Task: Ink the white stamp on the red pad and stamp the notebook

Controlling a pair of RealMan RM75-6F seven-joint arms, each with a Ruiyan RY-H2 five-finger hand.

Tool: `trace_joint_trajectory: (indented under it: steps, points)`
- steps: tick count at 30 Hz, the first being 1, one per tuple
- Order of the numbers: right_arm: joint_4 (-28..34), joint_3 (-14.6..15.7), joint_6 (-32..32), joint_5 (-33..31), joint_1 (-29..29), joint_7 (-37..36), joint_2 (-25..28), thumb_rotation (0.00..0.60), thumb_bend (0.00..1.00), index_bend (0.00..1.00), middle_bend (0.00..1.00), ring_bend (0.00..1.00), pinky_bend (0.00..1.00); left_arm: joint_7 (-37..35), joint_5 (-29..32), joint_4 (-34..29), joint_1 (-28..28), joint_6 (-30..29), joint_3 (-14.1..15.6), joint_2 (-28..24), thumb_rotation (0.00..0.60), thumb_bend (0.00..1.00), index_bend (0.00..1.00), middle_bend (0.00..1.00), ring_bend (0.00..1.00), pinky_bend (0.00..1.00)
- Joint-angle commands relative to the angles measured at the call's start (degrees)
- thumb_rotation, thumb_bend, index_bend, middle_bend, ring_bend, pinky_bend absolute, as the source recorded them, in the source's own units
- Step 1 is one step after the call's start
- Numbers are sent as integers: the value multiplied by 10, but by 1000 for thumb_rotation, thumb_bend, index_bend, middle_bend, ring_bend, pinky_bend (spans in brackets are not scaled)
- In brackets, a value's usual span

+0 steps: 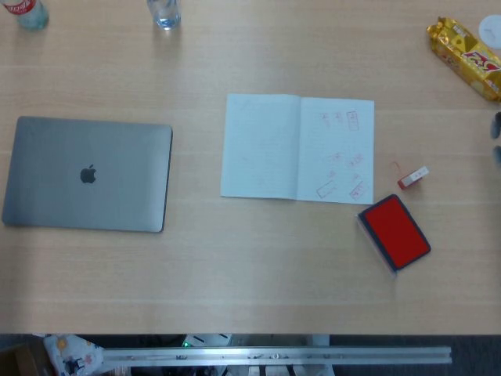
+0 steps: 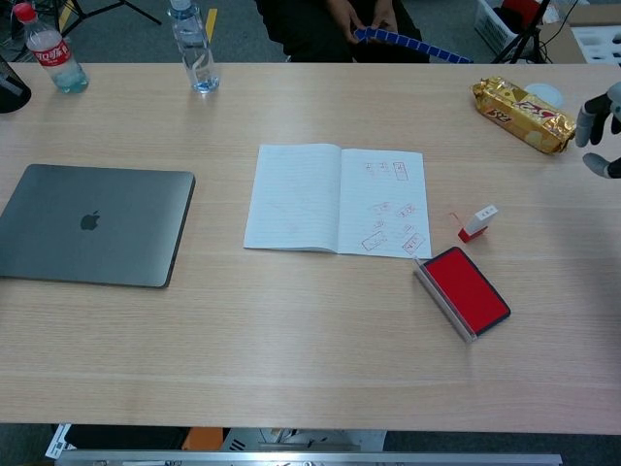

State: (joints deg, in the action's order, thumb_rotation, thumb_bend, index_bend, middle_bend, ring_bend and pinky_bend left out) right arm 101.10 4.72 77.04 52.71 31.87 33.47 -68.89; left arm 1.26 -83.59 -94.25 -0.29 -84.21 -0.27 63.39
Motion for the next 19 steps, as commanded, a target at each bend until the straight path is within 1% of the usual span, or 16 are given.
trace_joint_trajectory:
  steps: [1,7,11,15,19]
  points:
    - [1,-6,43,31,-40,-35,13,600,322,516,511,420,373,-2,-5,3,-1,-4,-1,6,600,324,0,0,0,0]
    - [22,-11,98,66,-95,-74,38,600,323,516,513,421,373,-4,-22,0,3,-23,0,13,600,324,0,0,0,0]
    - [37,-8,126,90,-130,-90,54,600,322,516,515,423,373,-2,-37,-8,8,-41,2,14,600,324,0,0,0,0]
    - [48,-6,142,108,-156,-100,66,600,323,516,516,427,373,-1,-44,-15,13,-51,4,11,600,324,0,0,0,0]
    - [55,-7,143,122,-172,-102,75,600,322,516,517,428,373,0,-47,-16,16,-56,6,11,600,324,0,0,0,0]
